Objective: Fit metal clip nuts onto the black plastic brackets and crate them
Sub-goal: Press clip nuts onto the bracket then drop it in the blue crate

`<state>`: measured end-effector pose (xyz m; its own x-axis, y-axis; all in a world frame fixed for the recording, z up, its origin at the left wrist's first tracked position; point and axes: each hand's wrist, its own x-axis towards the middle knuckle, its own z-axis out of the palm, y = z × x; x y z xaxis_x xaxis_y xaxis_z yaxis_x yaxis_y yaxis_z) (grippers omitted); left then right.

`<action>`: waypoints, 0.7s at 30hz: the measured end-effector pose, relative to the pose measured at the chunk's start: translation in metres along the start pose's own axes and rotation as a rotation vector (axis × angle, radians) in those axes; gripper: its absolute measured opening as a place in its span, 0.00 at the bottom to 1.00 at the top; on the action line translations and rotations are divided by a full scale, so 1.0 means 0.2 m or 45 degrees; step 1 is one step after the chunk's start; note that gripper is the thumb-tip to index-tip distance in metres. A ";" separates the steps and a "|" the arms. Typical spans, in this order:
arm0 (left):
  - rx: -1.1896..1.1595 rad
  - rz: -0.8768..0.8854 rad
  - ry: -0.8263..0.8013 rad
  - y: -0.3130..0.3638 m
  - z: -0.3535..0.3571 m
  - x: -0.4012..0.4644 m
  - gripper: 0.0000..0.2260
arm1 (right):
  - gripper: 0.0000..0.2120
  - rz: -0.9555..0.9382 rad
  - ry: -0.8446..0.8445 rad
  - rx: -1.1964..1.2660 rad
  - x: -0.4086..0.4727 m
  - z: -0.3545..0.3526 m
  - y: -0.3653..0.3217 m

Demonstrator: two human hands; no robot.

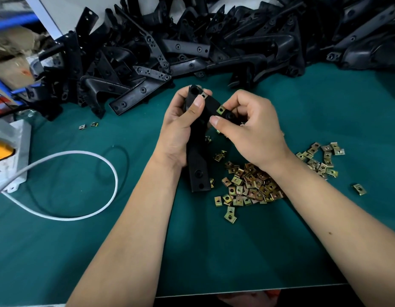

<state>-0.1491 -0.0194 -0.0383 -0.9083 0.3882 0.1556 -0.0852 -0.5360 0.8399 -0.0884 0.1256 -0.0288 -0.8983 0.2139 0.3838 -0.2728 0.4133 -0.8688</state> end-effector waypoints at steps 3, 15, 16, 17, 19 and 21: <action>0.053 0.012 0.007 0.01 -0.01 0.00 0.04 | 0.08 0.016 -0.019 0.020 0.00 0.00 0.00; 0.184 -0.004 0.149 0.03 0.04 -0.03 0.03 | 0.12 -0.085 -0.038 -0.177 -0.01 -0.02 -0.02; 0.227 -0.001 0.137 0.03 0.05 -0.03 0.03 | 0.12 -0.076 -0.055 -0.195 -0.01 -0.02 -0.02; 0.256 -0.003 0.120 0.03 0.08 -0.04 0.03 | 0.14 -0.070 -0.063 -0.214 -0.01 -0.04 -0.03; 0.280 -0.004 0.097 0.03 0.12 -0.05 0.02 | 0.16 -0.067 -0.055 -0.237 -0.02 -0.08 -0.05; 0.335 0.002 0.069 0.01 0.22 -0.04 0.03 | 0.19 -0.044 0.007 -0.258 -0.04 -0.18 -0.07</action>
<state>-0.1240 0.0099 -0.0139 -0.9296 0.3430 0.1350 0.0194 -0.3204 0.9471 -0.0650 0.1495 -0.0081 -0.8875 0.2014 0.4145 -0.2278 0.5903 -0.7744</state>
